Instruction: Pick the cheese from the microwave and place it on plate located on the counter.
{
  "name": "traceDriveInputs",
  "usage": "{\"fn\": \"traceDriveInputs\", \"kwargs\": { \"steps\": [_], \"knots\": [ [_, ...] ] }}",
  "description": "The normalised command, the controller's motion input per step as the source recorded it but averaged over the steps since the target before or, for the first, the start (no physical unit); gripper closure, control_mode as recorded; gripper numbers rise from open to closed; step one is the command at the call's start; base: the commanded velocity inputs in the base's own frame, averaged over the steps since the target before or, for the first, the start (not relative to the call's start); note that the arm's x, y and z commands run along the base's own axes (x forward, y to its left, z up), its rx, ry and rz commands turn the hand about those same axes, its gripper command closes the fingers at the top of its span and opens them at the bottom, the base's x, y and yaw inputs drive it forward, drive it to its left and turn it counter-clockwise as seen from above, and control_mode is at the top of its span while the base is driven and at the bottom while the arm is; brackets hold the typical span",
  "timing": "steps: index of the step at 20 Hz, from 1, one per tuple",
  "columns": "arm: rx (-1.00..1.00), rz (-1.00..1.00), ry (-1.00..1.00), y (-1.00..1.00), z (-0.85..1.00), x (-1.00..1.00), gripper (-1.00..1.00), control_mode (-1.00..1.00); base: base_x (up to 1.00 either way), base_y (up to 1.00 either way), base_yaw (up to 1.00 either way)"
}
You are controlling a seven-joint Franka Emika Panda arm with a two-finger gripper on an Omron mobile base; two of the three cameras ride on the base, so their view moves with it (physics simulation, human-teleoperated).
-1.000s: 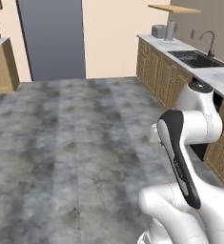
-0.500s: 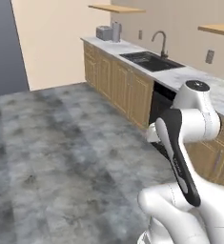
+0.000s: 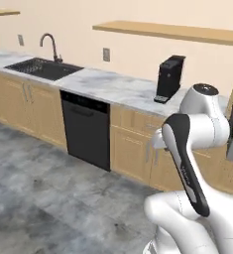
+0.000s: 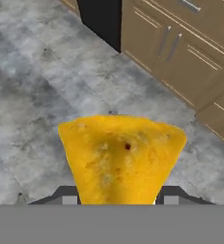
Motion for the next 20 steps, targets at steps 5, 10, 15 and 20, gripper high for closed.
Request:
{"fn": "traceDriveInputs", "kwargs": {
  "steps": [5,10,15,20],
  "knots": [
    [0.0,0.0,0.0,0.0,0.0,0.0,1.0,1.0,0.53,0.57,-0.76],
    [0.0,0.0,0.0,0.0,0.0,0.0,1.0,1.0,0.75,0.77,-0.65],
    [0.0,0.0,0.0,0.0,0.0,0.0,1.0,1.0,0.89,0.17,-0.5],
    [0.0,0.0,0.0,0.0,0.0,0.0,1.0,1.0,0.8,0.0,-0.49]
  ]
}}
